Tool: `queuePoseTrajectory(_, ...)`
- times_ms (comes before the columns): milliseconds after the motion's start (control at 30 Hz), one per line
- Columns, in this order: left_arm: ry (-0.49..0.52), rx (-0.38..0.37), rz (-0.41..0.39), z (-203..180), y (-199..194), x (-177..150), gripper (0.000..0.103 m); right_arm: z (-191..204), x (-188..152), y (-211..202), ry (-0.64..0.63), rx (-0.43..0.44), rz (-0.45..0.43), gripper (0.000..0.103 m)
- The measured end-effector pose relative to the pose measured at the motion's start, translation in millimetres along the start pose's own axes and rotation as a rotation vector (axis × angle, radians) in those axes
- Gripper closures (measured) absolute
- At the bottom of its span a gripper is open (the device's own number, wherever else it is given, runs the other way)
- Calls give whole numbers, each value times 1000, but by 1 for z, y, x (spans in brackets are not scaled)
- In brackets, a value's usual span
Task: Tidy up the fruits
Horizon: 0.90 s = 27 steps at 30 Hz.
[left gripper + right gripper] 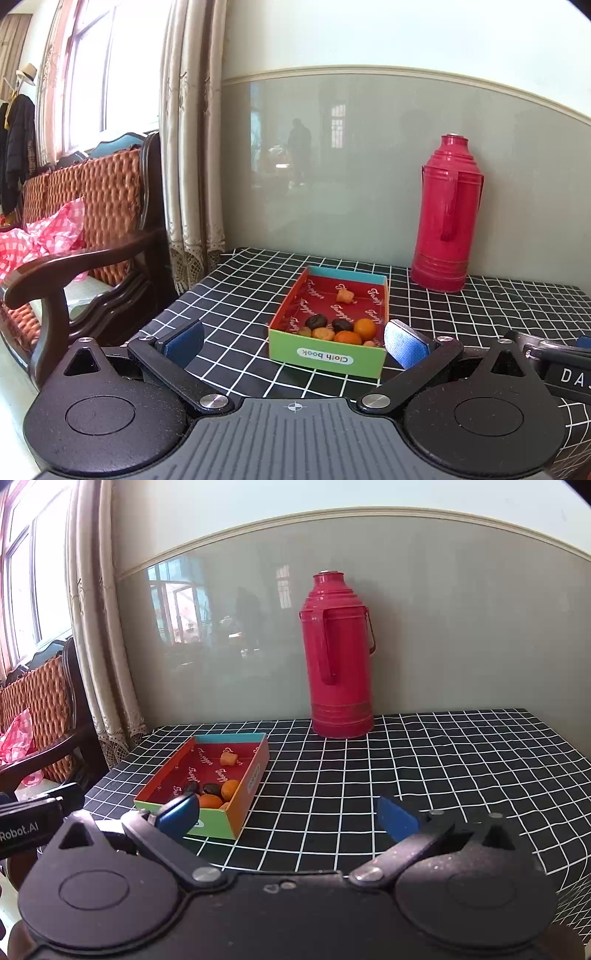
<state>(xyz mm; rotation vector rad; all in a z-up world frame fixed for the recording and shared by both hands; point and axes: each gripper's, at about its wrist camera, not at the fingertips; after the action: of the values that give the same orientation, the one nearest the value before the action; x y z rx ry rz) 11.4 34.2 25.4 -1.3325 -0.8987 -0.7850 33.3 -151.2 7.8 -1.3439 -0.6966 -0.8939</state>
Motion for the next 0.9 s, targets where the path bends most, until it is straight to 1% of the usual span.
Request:
queuePoseTrajectory(433,-8,14,12,4,6,-4,0,12,-4,2,-55,0,5,6)
queuePoseTrajectory(633,-17,11,25,7,8,-6,0,13,-4,2,-57,-1,5,6)
queuePoseTrajectory(900,0,20,21,4,9,-6,0,11,-3,3,-52,-7,4,6)
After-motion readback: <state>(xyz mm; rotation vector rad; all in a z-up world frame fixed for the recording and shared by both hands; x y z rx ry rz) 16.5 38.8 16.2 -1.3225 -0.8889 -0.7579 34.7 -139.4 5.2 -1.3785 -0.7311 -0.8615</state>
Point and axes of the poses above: each gripper's, at about its wrist camera, not at the fingertips, and y roughly the way its jaws point, z to its left, x to its top, and after that the axes turned 6 degrees about z, right-handed
